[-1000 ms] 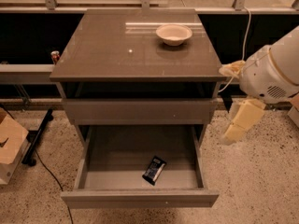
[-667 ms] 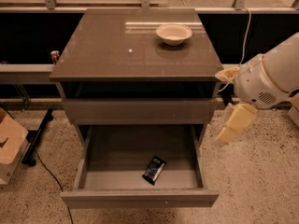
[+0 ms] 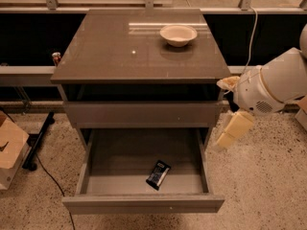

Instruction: Pick rxbar blueberry from middle drawer and place on counter

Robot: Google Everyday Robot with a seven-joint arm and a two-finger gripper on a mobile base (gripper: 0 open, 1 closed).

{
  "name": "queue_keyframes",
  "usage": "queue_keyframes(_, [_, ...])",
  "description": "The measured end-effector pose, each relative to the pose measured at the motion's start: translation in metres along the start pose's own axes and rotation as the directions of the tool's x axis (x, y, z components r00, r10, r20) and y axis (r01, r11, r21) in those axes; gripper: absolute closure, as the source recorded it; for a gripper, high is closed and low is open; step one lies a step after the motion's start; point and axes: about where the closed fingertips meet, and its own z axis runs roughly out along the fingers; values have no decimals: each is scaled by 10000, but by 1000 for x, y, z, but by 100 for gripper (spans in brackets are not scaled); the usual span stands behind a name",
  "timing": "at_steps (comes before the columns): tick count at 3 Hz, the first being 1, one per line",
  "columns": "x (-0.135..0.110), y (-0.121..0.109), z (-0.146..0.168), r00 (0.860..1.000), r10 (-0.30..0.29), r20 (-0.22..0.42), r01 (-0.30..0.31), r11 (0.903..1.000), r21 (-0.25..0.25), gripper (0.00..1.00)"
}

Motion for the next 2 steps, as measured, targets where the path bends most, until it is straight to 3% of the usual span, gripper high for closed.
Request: queue_keyframes(2, [8, -4, 55, 9958, 21, 918, -25, 10000, 40, 0])
